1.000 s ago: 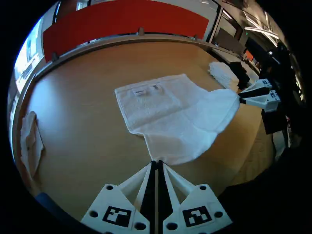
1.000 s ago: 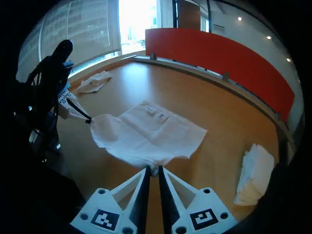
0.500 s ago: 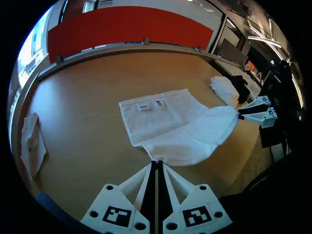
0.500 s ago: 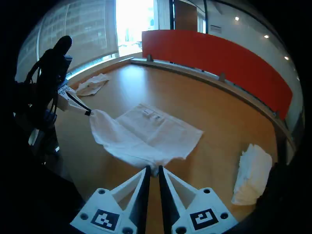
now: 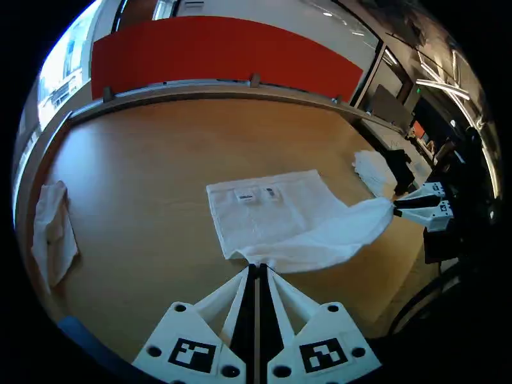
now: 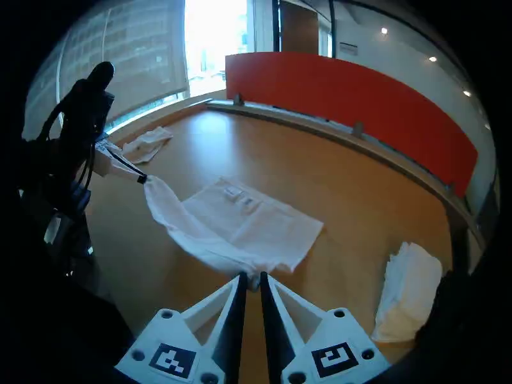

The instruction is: Fold towel

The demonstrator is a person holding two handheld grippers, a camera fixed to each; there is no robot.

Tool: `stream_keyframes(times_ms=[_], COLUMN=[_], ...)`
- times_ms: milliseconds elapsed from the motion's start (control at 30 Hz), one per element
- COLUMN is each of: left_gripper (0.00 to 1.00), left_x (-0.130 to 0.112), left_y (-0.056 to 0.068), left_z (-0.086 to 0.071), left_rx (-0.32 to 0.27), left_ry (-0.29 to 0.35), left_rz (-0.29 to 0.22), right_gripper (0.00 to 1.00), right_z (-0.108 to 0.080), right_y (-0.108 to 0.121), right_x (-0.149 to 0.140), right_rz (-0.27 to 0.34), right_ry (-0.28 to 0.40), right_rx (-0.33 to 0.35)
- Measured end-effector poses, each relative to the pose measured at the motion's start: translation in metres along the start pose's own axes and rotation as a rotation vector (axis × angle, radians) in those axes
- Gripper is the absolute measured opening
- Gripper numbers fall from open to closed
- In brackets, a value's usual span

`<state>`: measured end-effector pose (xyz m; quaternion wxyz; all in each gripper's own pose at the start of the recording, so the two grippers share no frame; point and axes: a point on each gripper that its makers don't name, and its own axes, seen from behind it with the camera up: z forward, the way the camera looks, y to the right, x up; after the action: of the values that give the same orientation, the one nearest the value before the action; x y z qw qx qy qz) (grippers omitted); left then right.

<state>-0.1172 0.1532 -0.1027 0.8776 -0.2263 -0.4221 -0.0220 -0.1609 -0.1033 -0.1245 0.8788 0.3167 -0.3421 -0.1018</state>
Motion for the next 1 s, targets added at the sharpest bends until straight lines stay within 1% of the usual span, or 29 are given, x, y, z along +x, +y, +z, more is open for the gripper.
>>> stream_keyframes(times_ms=[200,367,567,700,800,1000], left_gripper=[0.04,0.04,0.04,0.04,0.04,0.04], left_x=[0.019,0.032,0.044,0.049,0.051,0.048], left_y=[-0.007,-0.012,-0.021,-0.027,-0.032,-0.037], left_z=[0.013,0.024,0.037,0.051,0.061,0.078], left_rx=[0.010,0.020,0.042,0.049,0.055,0.059], left_ry=[0.032,0.049,0.056,0.054,0.047,0.027], left_rz=[-0.039,-0.051,-0.073,-0.093,-0.095,-0.082], right_gripper=[0.16,0.16,0.16,0.16,0.16,0.16], right_z=[0.014,0.028,0.048,0.062,0.071,0.085], right_y=[0.015,0.030,0.049,0.059,0.062,0.069], right_x=[0.009,0.019,0.029,0.029,0.026,0.018], right_rz=[0.006,0.016,0.024,0.029,0.036,0.061], right_ry=[0.003,0.006,0.004,-0.013,-0.026,-0.049], right_rx=[-0.015,-0.031,-0.050,-0.060,-0.061,-0.062])
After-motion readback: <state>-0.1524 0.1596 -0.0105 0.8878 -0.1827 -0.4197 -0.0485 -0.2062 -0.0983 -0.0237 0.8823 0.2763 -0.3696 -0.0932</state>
